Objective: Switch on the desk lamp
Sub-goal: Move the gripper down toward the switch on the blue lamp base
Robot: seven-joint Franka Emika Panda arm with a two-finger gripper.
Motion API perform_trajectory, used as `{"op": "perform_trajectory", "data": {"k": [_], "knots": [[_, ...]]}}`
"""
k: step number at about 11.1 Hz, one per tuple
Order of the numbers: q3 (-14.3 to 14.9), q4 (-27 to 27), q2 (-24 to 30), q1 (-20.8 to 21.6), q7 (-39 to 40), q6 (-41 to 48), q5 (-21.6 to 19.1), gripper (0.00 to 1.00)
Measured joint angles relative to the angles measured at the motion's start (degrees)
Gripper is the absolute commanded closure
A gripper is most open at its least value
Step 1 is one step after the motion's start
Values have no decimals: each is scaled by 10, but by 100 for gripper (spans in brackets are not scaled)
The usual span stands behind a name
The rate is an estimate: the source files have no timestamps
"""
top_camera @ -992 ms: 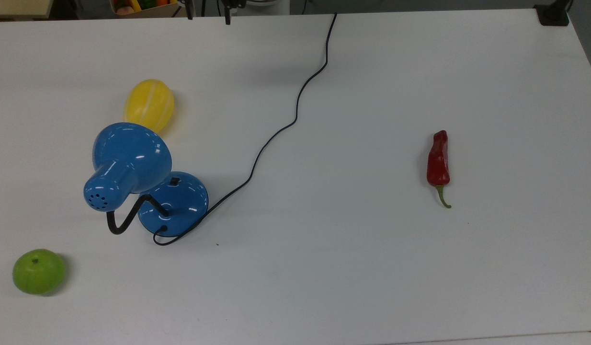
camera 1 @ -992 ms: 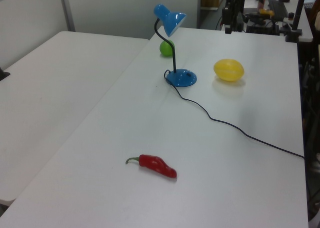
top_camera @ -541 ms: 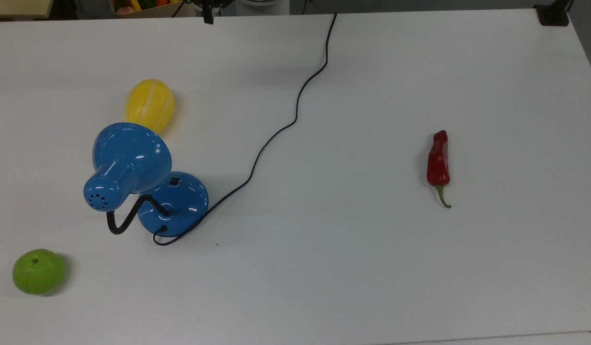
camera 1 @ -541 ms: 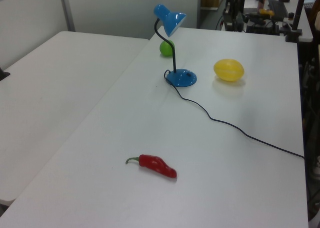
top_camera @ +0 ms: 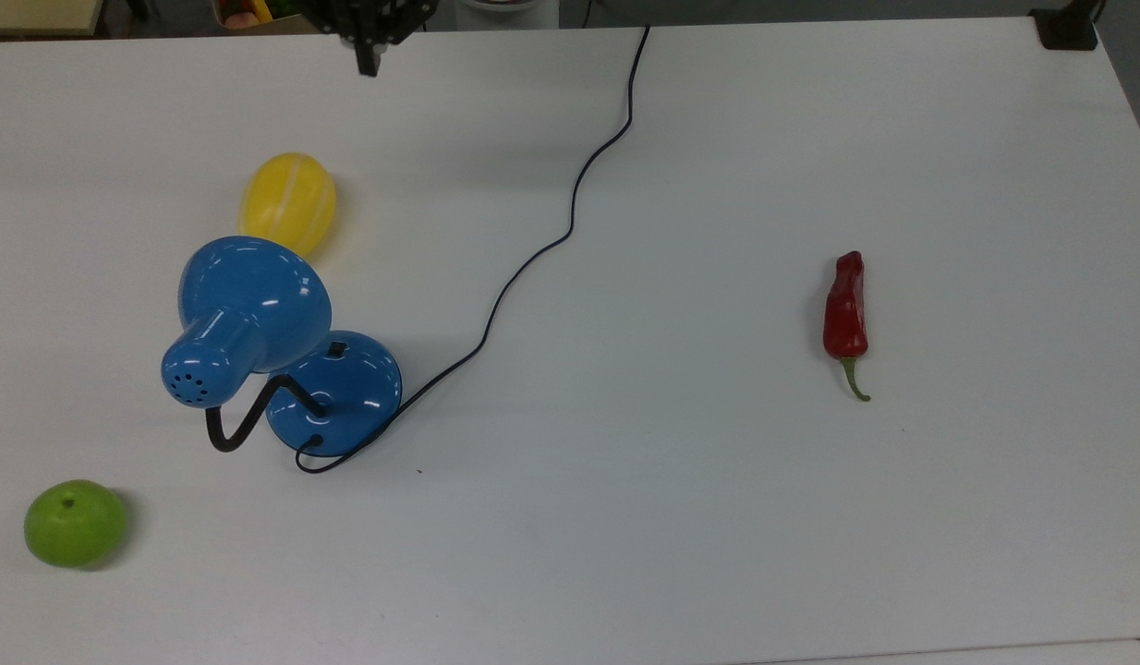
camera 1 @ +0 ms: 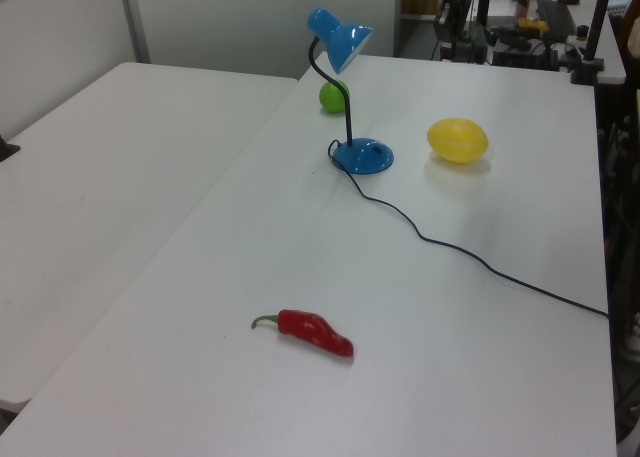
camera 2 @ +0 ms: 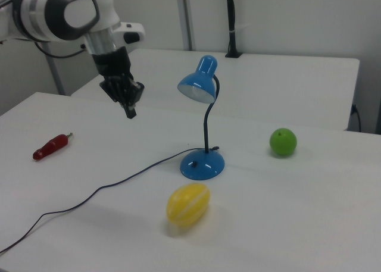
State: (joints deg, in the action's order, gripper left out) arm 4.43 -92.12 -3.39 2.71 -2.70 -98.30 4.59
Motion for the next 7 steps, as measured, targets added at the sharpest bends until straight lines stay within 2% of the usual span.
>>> {"op": "perform_trajectory", "data": {"k": [3, 7], "knots": [[1, -26, -23, -21, 0, -79, 0, 100], [1, -69, -64, -27, 0, -167, 0, 100]]}}
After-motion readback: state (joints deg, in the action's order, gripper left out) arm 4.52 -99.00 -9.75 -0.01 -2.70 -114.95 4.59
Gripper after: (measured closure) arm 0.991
